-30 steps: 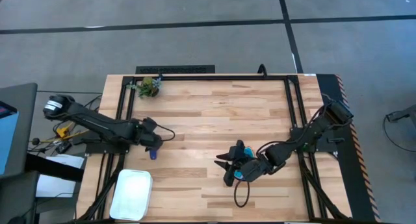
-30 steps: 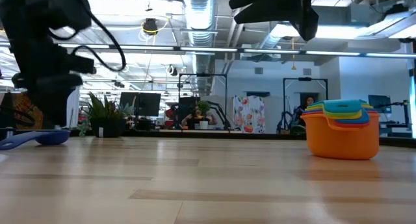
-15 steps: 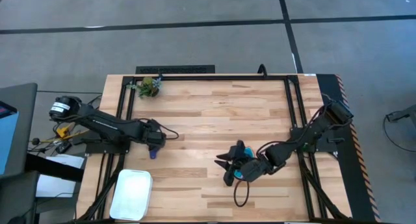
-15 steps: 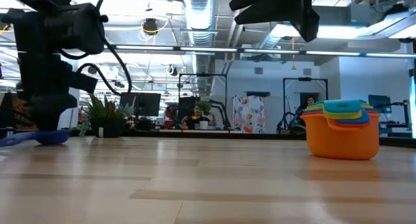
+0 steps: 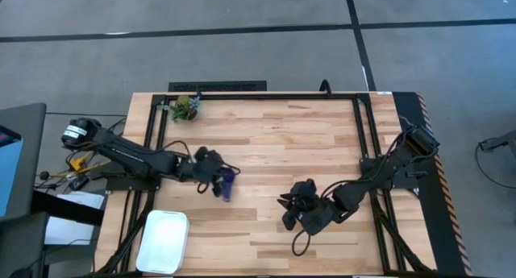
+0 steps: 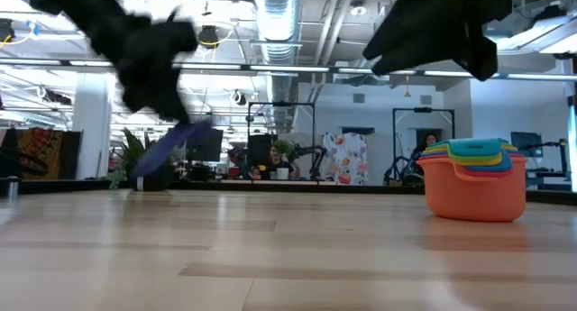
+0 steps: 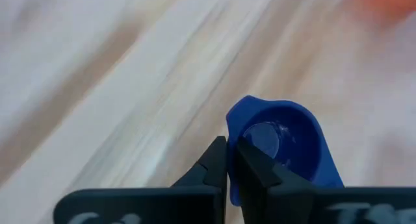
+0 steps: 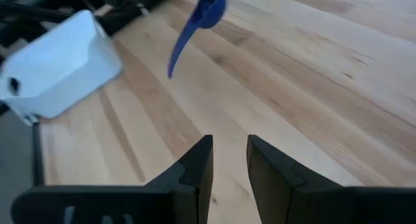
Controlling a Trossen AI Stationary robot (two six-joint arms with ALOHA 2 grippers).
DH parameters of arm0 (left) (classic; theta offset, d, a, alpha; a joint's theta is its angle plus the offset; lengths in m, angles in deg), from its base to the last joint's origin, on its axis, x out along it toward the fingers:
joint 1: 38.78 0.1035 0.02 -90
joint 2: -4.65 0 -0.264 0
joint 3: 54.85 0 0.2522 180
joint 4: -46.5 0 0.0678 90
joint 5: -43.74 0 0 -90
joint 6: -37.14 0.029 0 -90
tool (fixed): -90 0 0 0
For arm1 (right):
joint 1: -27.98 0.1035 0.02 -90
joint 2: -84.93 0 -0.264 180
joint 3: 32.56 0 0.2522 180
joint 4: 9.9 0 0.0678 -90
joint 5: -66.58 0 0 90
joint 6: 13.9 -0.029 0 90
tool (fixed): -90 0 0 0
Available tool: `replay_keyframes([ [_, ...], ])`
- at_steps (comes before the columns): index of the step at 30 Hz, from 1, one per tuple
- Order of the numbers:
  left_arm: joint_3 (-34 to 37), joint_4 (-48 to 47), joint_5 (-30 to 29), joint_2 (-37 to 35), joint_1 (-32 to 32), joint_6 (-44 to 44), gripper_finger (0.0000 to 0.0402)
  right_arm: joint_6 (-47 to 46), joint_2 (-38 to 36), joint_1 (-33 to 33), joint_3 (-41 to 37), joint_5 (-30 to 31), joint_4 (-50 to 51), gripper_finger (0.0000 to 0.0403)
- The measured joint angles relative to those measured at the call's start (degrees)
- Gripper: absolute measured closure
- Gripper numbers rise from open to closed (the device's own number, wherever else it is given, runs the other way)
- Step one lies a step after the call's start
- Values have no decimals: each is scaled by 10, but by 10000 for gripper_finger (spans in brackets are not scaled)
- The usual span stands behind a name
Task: Nest measuring cups in basket
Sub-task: Stack the dark blue measuring cup on top of the light blue measuring cup
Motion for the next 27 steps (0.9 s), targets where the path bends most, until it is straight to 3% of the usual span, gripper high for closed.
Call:
replay_keyframes([
  [5,-6,218,-46,8,-23,94,399,58,0,3,0,2,-71,276],
  [9,-7,328,-63,36,-31,129,399,92,0,-7,0,2,-125,254],
  [18,-7,465,-70,123,-28,128,399,131,0,-47,0,-33,-140,204],
  [27,-74,488,-75,200,-23,175,399,140,0,-82,0,-61,-135,233],
])
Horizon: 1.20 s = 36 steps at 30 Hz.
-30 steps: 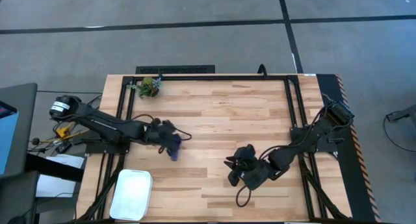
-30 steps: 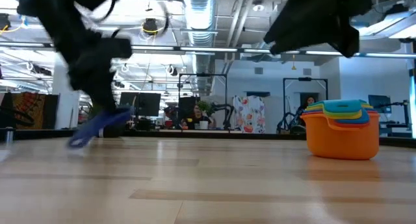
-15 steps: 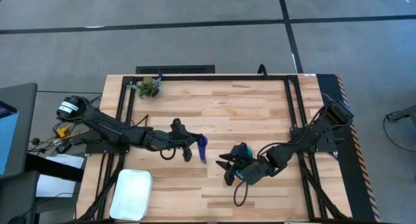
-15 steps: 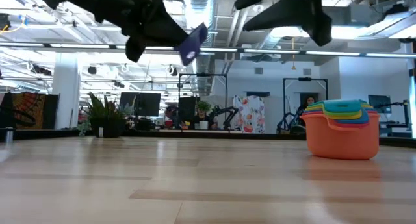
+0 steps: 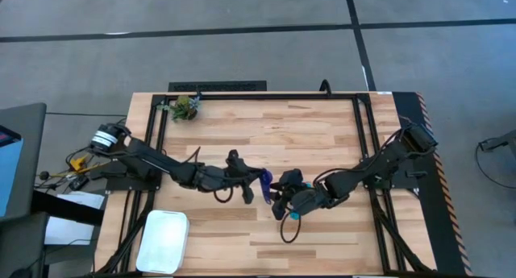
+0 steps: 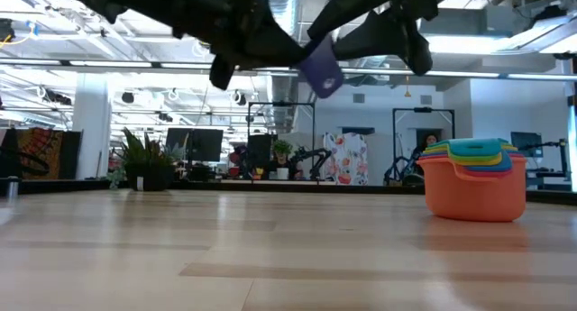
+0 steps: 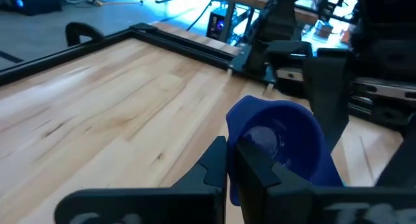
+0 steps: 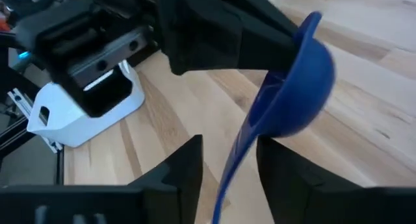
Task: Nest measuring cups in basket
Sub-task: Stack the dark blue measuring cup on top of the light blue measuring cup
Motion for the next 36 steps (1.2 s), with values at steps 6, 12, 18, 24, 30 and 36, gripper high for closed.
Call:
replay_keyframes([
  [6,-40,-40,8,10,0,17,399,-42,0,-1,0,0,25,284],
  [12,-45,-63,37,10,1,22,399,-86,0,19,0,6,34,381],
  [18,-46,-76,71,10,2,8,366,-190,0,70,0,55,51,383],
  [24,-44,-57,71,10,6,43,302,-315,-10,147,-12,147,75,395],
  [30,-44,-67,105,10,24,58,269,-548,-11,228,-17,274,201,391],
  [36,-44,-82,153,10,45,58,269,-754,-10,285,-17,314,312,388],
])
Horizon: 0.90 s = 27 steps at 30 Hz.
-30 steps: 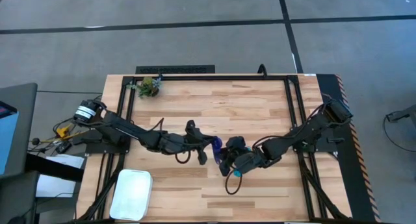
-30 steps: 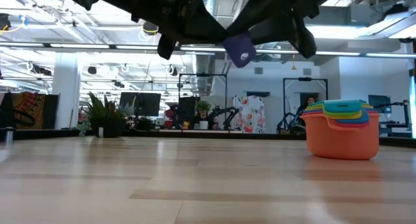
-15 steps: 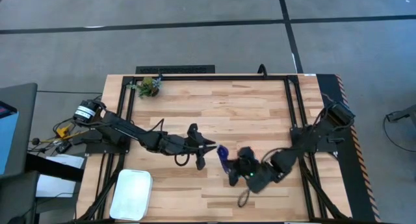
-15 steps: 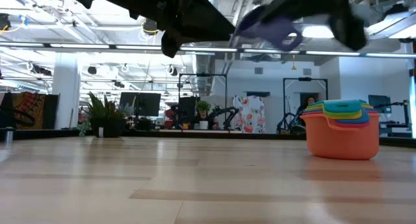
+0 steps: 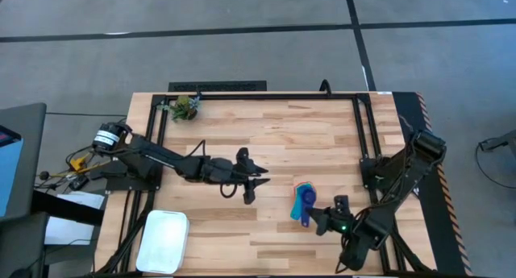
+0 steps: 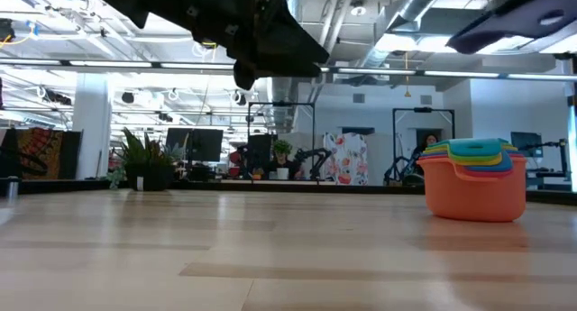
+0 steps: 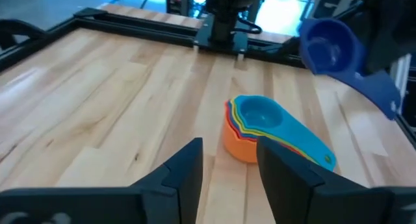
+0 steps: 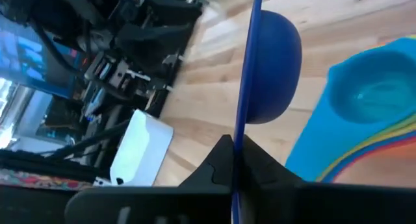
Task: Nest measuring cups in basket
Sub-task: Stack the dark blue measuring cup on top of the light blue measuring cup
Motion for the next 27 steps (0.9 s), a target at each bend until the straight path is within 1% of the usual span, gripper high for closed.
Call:
replay_keyframes([
  [2,0,-3,16,0,6,0,269,-27,0,3,0,-10,22,383],
  [4,0,-3,24,0,12,6,269,-42,0,0,0,-33,46,382],
  [6,0,-3,25,0,17,11,270,-45,2,-9,0,-53,60,384],
  [8,0,-3,25,0,21,12,270,-45,3,-20,0,-59,68,387],
  [13,0,-8,44,0,27,22,270,-46,3,-43,0,-60,55,380],
  [15,0,-11,44,0,27,31,270,-45,3,-50,0,-74,39,377],
  [18,0,-16,43,0,27,46,270,-45,15,-60,1,-76,11,378],
  [20,0,-16,43,0,28,56,270,-50,24,-64,-1,-89,8,381],
  [23,0,-19,39,0,31,65,270,-50,34,-63,1,-90,-9,382],
  [27,0,-26,39,0,36,70,270,-49,48,-65,0,-95,-13,373],
])
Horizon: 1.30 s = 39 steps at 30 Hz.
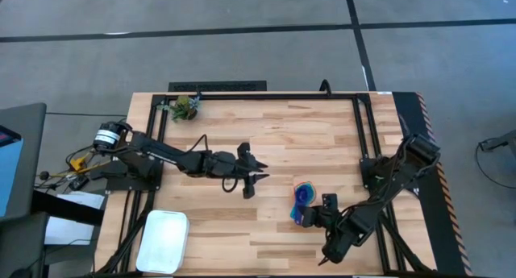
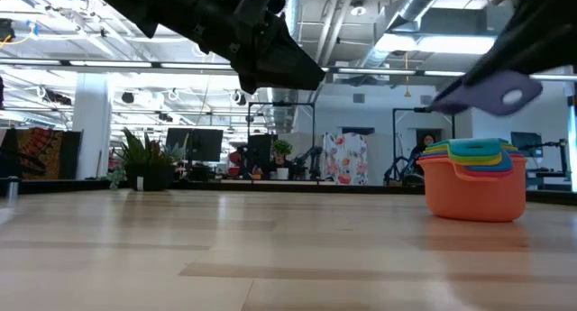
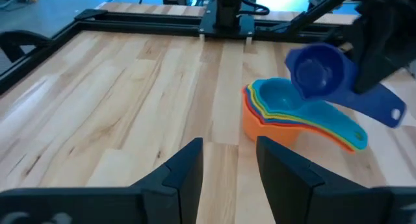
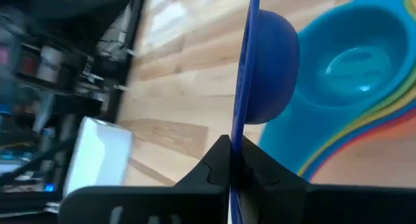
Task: Nest measuring cups in basket
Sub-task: Stack the dark blue measuring cup on top of the light blue measuring cup
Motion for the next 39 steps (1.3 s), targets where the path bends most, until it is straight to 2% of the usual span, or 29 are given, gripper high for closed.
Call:
replay_keyframes([
  [12,0,1,1,0,17,0,270,9,-3,-15,-1,-33,7,370],
  [18,0,1,25,0,23,-1,270,11,-21,-23,0,-39,24,360],
  [28,0,-24,15,0,23,0,270,12,-20,-28,0,-54,28,358],
  [39,0,-40,14,0,25,2,270,11,-20,-38,0,-82,38,338],
])
